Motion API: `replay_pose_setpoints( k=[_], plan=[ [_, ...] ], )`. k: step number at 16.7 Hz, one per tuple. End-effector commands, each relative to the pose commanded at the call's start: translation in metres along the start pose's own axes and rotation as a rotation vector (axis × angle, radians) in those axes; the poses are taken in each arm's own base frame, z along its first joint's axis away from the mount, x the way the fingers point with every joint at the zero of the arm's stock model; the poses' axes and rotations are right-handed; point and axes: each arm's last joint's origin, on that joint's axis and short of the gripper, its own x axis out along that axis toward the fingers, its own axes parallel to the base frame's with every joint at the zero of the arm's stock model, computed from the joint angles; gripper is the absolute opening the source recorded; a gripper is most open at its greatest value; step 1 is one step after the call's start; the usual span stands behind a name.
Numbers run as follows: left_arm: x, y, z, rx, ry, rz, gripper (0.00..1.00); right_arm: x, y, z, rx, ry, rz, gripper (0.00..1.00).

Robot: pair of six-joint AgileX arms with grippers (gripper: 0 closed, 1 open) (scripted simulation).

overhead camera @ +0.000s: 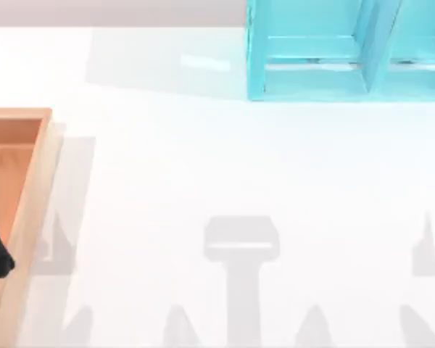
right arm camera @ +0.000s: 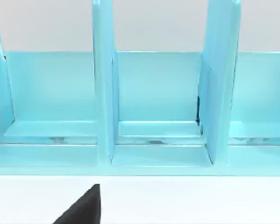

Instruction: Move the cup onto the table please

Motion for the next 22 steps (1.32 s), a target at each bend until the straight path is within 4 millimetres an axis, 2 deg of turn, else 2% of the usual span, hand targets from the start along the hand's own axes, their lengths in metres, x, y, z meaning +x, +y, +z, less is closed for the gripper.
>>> replay_pose_setpoints(
  k=[3,5,8,10,12,15,19,22],
  plan=[
    [0.000,0.000,0.002,0.002,0.010,0.003,1.00,0.000,0.000,0.000,0.000,0.000,0.000,1.00],
    [0.000,0.001,0.011,0.011,0.059,0.015,1.00,0.000,0.000,0.000,0.000,0.000,0.000,1.00],
    [0.005,0.005,0.037,0.034,0.198,0.036,1.00,0.000,0.000,0.000,0.000,0.000,0.000,1.00],
    [0.015,0.008,0.058,0.051,0.339,0.050,1.00,0.000,0.000,0.000,0.000,0.000,0.000,1.00],
    [0.032,0.012,0.077,0.064,0.515,0.059,1.00,0.000,0.000,0.000,0.000,0.000,0.000,1.00],
    [0.071,0.023,0.095,0.073,0.810,0.061,1.00,0.000,0.000,0.000,0.000,0.000,0.000,1.00],
    [0.127,0.041,0.101,0.063,1.166,0.043,1.00,0.000,0.000,0.000,0.000,0.000,0.000,1.00],
    [0.163,0.056,0.099,0.048,1.362,0.020,1.00,0.000,0.000,0.000,0.000,0.000,0.000,1.00]
  ],
)
